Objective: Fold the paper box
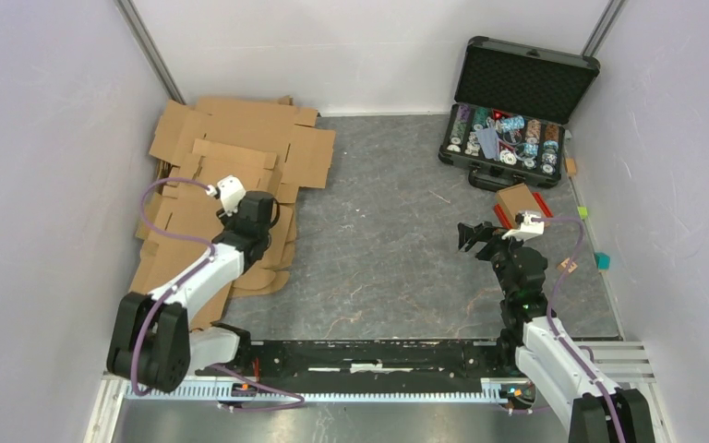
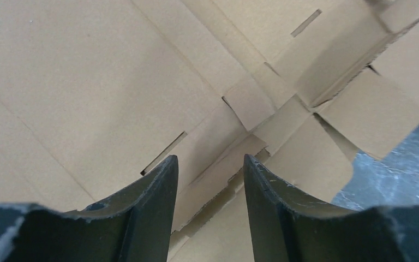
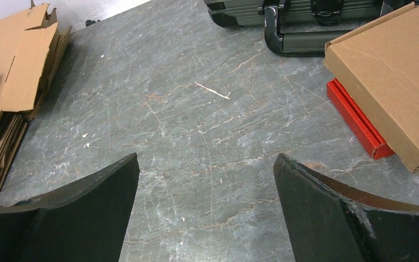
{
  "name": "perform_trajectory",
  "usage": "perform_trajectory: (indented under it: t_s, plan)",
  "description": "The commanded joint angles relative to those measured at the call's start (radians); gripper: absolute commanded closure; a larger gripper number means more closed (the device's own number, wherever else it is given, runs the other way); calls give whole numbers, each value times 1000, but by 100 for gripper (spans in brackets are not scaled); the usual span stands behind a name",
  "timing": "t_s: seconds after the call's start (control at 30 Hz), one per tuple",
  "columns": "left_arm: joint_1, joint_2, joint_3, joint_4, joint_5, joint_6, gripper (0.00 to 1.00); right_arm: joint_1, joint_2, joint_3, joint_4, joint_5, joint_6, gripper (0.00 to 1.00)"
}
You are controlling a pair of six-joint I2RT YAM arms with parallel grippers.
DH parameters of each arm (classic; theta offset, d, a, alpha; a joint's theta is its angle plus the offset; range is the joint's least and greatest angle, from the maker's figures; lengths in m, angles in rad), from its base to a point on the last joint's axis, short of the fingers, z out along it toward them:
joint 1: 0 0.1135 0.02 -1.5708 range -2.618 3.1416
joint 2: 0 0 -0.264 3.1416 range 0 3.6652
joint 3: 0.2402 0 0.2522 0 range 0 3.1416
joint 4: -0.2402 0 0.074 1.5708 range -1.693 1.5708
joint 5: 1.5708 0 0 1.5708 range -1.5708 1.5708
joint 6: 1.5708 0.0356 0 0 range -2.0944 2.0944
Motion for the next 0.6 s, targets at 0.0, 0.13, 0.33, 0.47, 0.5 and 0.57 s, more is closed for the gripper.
perform_trajectory:
  t_s: [0.0,0.13,0.33,0.47,0.5,0.57]
  plan:
    - [1,85,97,-119,-76,-5,49,6,-16,1,15,1,-1,2]
    - [0,112,119,-130,-60,7,50,6,-20,-2,16,-1,-1,2]
    - [1,99,99,-59,48,102,39,7,-23,-4,18,-4,0,2]
    - [0,95,91,-27,103,154,39,6,-25,-3,14,-1,-3,2]
    - [0,96,93,-30,102,158,39,7,-29,-1,12,0,-5,2]
    - [1,100,105,-46,92,167,40,7,-30,3,5,1,-5,2]
